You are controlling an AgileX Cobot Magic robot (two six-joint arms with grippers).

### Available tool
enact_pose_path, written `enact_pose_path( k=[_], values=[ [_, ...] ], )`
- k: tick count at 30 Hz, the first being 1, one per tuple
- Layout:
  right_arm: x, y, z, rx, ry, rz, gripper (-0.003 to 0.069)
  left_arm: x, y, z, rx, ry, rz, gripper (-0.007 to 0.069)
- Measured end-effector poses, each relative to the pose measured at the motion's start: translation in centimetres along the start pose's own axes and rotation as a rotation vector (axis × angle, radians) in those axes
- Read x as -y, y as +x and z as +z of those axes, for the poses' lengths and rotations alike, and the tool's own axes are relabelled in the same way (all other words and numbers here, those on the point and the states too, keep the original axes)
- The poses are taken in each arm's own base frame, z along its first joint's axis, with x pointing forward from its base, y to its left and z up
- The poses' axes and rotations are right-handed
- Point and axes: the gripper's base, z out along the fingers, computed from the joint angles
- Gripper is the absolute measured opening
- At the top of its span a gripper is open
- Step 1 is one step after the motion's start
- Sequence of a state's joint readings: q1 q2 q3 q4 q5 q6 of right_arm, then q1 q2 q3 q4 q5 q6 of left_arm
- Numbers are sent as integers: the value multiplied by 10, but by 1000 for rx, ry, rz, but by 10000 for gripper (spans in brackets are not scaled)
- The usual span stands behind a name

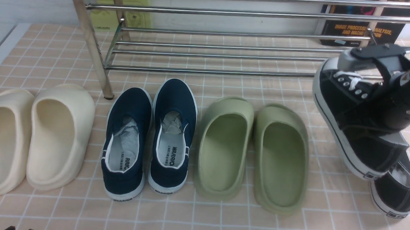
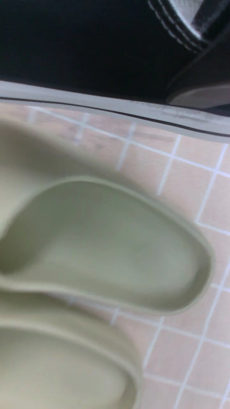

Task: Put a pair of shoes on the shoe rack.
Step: Use the right arm to put a shoe into the shoe rack

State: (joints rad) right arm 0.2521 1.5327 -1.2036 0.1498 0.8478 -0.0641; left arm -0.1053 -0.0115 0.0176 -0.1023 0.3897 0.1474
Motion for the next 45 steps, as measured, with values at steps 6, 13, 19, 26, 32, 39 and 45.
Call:
enact_pose_path(
  k=[6, 13, 19, 26, 32, 39, 45],
  values=[
    [2, -13, 11, 77, 7, -14, 0, 0, 0, 0, 0, 0, 0, 241],
    [5, -51, 38, 144, 23, -73, 0, 0, 0, 0, 0, 0, 0, 241],
    [9, -91, 70, 169, 54, -111, 3, 0, 0, 0, 0, 0, 0, 241],
    [12, -136, 101, 182, 65, -134, 6, 0, 0, 0, 0, 0, 0, 241],
    [13, -157, 106, 236, 79, -148, 15, 0, 0, 0, 0, 0, 0, 241],
    [18, -159, 103, 223, 144, -204, 18, 0, 0, 0, 0, 0, 0, 241],
    [21, -159, 105, 224, 173, -227, 21, 0, 0, 0, 0, 0, 0, 241]
  ],
)
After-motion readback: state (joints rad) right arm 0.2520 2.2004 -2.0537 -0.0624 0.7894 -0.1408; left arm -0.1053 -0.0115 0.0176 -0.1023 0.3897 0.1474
